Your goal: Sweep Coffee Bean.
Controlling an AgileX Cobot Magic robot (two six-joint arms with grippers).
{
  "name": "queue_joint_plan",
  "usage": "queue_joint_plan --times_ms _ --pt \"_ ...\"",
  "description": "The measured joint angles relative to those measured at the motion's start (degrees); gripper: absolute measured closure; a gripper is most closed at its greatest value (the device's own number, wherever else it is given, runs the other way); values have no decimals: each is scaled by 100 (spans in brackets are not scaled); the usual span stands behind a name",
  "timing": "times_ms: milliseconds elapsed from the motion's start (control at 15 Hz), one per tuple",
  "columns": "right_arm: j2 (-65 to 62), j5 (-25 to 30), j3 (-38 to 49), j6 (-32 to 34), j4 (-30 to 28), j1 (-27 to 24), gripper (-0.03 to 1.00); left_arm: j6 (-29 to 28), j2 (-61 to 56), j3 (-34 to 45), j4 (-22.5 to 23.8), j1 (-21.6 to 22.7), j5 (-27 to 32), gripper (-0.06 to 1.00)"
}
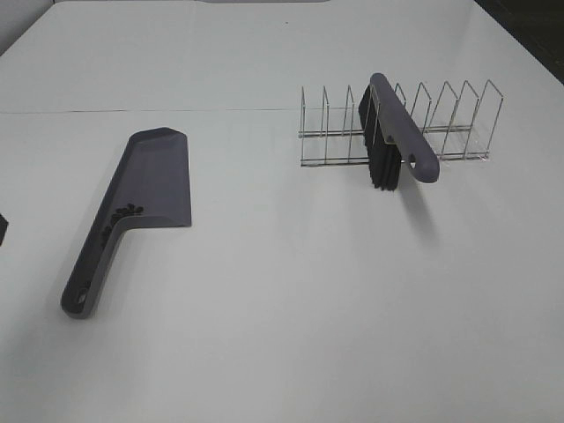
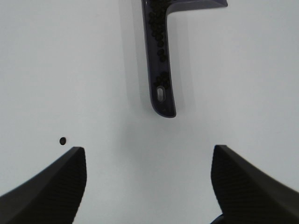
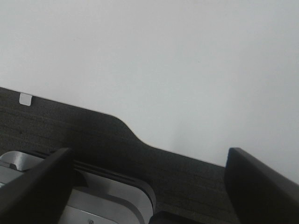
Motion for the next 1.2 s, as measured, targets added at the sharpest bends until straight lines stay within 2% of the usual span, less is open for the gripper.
queue_joint_plan --times_ms 133,267,733,867,1067,1200 --pt "-418 0 0 -86 52 0 15 0 -951 138 17 0 155 26" --pt "-590 6 0 -120 92 0 15 0 -1387 143 155 0 298 26" --pt "-1914 11 0 -183 103 0 17 80 -3226 149 688 0 1599 26" --pt "-2424 11 6 -183 109 0 17 945 -4120 149 567 0 1988 26" --pt "-2544 11 6 -183 115 0 17 1702 -4778 149 286 0 1965 26" --pt "-2550 11 6 -183 138 0 17 1994 -5122 201 -46 0 1816 26"
